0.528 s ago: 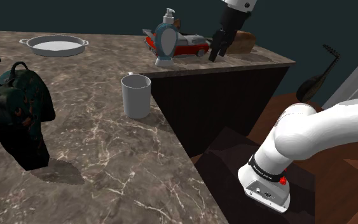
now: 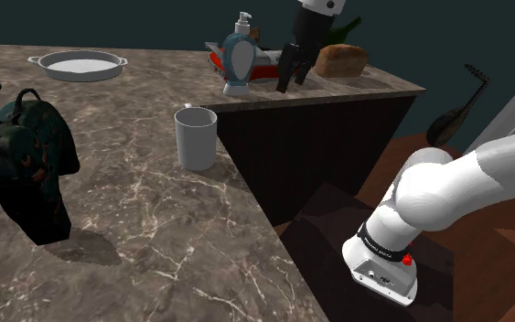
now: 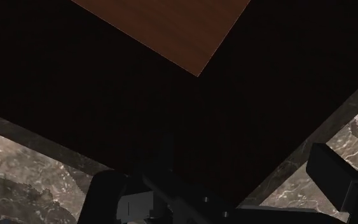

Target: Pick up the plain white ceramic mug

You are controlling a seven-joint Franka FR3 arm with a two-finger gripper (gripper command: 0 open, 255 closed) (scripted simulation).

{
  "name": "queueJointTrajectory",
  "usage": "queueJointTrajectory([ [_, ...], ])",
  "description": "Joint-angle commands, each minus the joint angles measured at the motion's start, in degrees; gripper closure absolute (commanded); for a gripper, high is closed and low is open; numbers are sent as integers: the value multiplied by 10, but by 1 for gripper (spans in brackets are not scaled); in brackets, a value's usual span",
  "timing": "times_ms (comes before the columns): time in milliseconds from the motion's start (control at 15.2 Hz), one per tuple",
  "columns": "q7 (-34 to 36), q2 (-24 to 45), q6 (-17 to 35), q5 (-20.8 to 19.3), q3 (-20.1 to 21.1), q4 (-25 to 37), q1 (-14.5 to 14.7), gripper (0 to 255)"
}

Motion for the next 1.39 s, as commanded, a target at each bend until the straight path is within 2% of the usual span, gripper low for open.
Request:
queueJointTrajectory([
  [0, 29, 21, 7, 10, 25, 16, 6, 0],
  [462, 128, 110, 25, 26, 108, 89, 20, 0],
  [924, 234, 226, 33, 6, 190, 197, 27, 0],
  [1320, 235, 225, 71, 7, 192, 157, 29, 0],
])
